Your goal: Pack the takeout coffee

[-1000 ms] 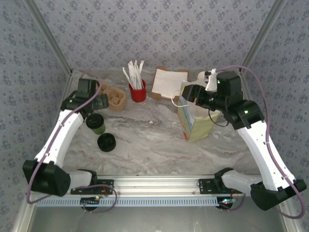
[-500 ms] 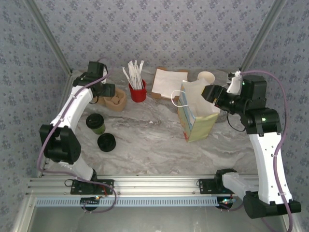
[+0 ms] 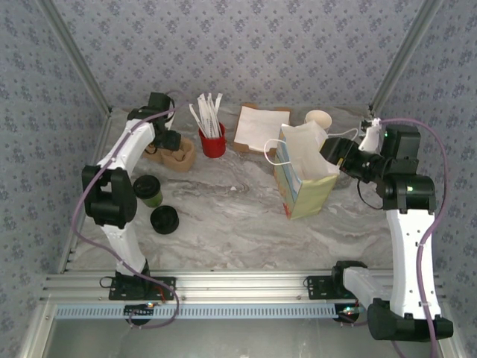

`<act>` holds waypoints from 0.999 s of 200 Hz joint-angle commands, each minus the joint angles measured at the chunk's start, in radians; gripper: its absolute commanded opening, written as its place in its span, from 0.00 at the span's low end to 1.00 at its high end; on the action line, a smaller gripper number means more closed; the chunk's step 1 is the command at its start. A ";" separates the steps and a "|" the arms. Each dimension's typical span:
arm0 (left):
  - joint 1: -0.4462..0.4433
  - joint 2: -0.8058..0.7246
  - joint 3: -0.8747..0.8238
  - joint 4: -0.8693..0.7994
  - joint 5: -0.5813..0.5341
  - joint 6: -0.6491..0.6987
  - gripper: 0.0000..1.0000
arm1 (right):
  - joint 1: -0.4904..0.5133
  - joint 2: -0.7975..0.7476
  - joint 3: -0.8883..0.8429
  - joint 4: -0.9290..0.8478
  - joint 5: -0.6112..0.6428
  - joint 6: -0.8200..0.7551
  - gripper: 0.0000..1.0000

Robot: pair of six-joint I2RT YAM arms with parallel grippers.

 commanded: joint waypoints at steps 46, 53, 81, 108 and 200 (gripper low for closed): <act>0.016 0.063 0.064 -0.041 -0.027 0.049 0.70 | -0.031 -0.008 -0.027 0.000 -0.060 -0.022 0.59; 0.015 0.065 0.062 -0.036 -0.024 0.046 0.69 | -0.031 -0.008 -0.027 0.000 -0.062 -0.021 0.59; 0.017 0.072 0.059 -0.020 -0.014 0.051 0.64 | -0.033 -0.007 -0.028 -0.001 -0.065 -0.021 0.59; 0.016 0.075 0.056 -0.015 -0.008 0.055 0.60 | -0.035 -0.008 -0.041 0.007 -0.070 -0.015 0.59; 0.011 0.030 0.062 -0.009 0.013 0.045 0.53 | -0.033 -0.009 -0.068 0.036 -0.086 0.009 0.59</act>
